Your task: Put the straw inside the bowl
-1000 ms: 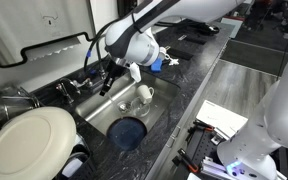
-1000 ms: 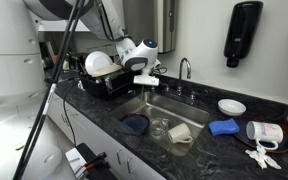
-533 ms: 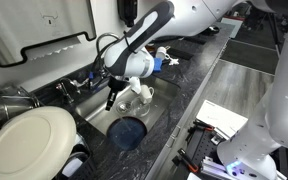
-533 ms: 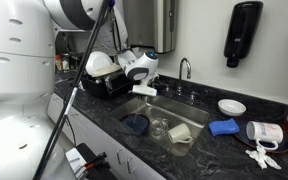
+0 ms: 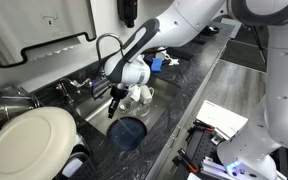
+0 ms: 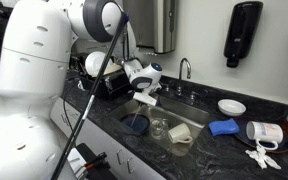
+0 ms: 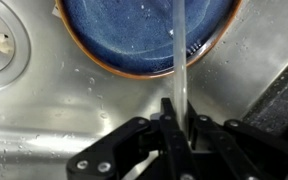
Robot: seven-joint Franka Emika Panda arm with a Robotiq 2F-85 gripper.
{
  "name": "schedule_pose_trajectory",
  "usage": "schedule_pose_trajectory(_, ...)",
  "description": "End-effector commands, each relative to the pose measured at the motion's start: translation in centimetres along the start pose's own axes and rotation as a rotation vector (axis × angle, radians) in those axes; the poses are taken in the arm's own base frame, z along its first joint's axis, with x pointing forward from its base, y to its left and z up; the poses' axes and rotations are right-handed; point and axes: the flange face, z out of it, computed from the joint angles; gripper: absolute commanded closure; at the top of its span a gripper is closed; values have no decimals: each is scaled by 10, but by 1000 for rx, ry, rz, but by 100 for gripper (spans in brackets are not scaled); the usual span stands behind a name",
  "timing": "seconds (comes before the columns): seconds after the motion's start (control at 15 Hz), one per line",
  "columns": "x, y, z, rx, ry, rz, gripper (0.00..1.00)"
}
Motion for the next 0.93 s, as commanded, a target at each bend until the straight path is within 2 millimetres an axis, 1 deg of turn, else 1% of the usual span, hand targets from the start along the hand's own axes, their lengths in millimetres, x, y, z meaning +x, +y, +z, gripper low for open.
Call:
schedule_pose_trajectory(0.0, 2, 16, 21, -2, -4, 74, 97)
schedule_pose_trajectory(0.2, 0, 24, 32, -26, -1, 117, 97)
schedule_pose_trajectory(0.27, -1, 27, 35, -38, -2, 129, 83)
schedule_pose_trajectory(0.33, -1, 29, 38, -49, -1, 139, 61)
schedule_pose_trajectory(0.47, -3, 32, 43, -68, -6, 151, 57)
schedule_pose_trajectory(0.53, -4, 33, 45, -78, -10, 154, 52)
schedule_pose_trajectory(0.67, -4, 34, 46, -96, -14, 157, 38)
schedule_pose_trajectory(0.73, -3, 33, 44, -109, -15, 151, 31)
schedule_pose_trajectory(0.8, -2, 28, 37, -143, -15, 116, 23)
schedule_pose_trajectory(0.87, 9, 23, 29, -180, -21, 82, 17)
